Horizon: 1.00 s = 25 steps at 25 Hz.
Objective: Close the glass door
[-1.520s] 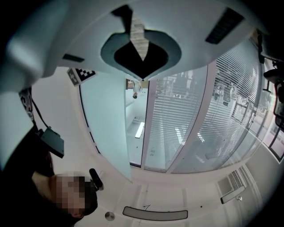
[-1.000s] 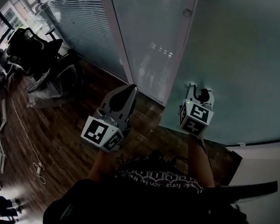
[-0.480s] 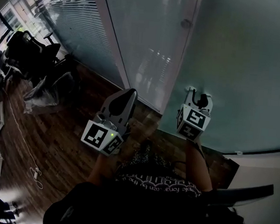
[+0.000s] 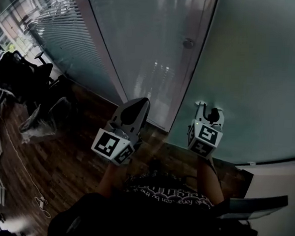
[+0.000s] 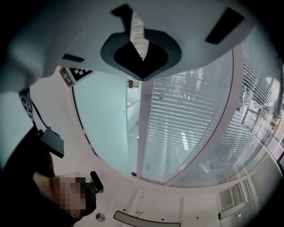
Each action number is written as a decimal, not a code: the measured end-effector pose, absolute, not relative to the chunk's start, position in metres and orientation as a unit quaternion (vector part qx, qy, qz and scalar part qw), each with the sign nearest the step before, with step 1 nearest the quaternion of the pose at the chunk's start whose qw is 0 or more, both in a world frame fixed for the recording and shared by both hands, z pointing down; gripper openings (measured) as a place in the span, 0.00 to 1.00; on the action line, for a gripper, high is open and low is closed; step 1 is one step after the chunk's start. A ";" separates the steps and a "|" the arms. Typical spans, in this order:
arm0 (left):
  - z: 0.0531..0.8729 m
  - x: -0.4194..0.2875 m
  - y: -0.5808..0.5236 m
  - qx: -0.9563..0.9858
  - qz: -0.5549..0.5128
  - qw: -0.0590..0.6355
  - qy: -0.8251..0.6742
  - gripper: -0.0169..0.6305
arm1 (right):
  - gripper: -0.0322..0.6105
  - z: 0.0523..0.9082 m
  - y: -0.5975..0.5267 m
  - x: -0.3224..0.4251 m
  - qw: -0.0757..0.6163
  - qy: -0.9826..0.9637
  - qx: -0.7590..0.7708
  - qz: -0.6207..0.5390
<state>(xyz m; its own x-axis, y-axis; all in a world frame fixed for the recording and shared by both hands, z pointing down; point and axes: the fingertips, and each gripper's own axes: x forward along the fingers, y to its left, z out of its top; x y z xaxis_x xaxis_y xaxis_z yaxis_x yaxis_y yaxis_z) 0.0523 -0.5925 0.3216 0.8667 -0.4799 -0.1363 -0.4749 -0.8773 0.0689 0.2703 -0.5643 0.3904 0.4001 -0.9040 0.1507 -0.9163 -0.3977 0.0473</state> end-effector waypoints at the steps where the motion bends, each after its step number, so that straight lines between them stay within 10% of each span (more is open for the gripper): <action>1: 0.321 0.056 -0.598 0.967 -0.073 0.015 -0.245 0.03 | 0.25 0.390 -0.568 0.275 0.059 -0.543 0.836 0.046; 25: 0.316 0.100 -0.666 0.976 -0.067 0.004 -0.207 0.03 | 0.25 0.389 -0.625 0.331 0.052 -0.500 0.864 0.037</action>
<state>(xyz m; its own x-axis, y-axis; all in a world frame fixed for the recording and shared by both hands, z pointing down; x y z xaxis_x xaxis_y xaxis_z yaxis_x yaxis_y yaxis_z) 0.0997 -0.6655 0.3156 0.9057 -0.4038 -0.1292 -0.4026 -0.9147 0.0363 0.3309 -0.6255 0.3894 0.4970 -0.8601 0.1154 -0.8677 -0.4943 0.0532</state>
